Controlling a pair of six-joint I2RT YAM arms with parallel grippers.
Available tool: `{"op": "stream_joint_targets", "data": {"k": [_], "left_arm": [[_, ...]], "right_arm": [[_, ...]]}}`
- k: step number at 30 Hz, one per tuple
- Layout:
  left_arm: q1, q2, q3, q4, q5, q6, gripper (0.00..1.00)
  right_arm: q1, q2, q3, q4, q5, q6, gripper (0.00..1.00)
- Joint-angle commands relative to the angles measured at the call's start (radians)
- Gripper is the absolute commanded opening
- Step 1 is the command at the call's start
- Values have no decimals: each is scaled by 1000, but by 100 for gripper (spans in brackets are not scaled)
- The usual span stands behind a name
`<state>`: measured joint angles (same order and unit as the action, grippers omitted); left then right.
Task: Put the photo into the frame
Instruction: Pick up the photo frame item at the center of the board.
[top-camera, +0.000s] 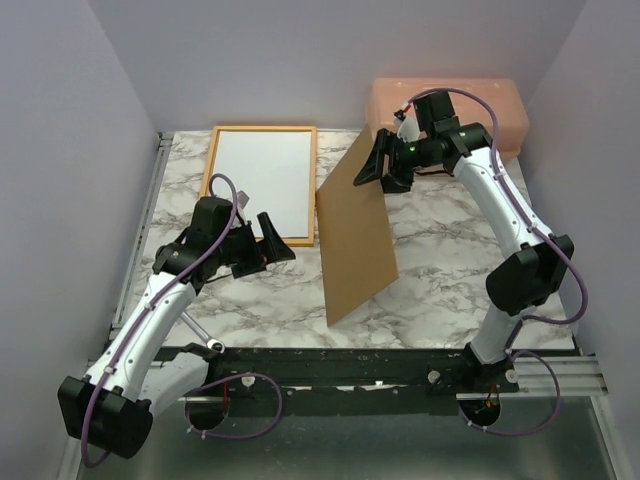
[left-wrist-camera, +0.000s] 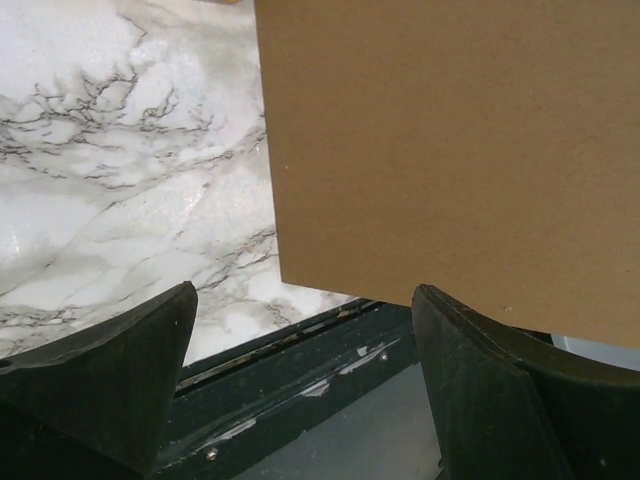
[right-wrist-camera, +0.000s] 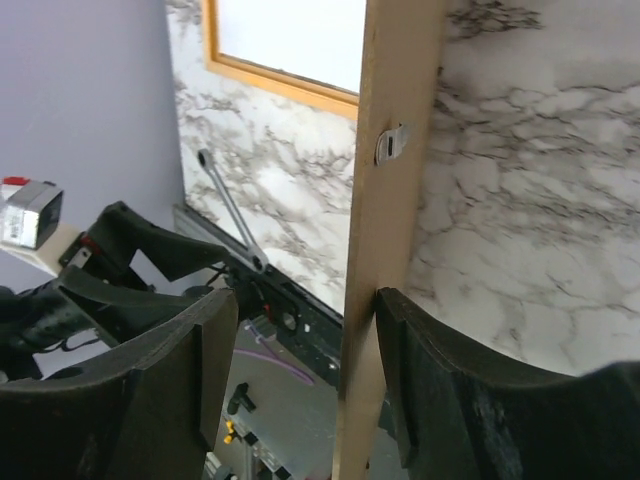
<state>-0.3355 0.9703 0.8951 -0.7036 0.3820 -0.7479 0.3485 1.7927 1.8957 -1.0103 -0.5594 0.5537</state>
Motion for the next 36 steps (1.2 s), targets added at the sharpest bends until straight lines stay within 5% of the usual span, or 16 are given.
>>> {"op": "stream_joint_targets", "data": {"k": [1, 20, 36], "left_arm": [[-4, 9, 54, 31, 60, -14, 91], [37, 24, 145, 436, 331, -247, 97], [58, 215, 407, 64, 267, 2, 96]], "right_arm": [[39, -18, 40, 117, -125, 66, 64], [141, -93, -233, 670, -374, 382, 65], [170, -83, -441, 1149, -486, 718, 65]]}}
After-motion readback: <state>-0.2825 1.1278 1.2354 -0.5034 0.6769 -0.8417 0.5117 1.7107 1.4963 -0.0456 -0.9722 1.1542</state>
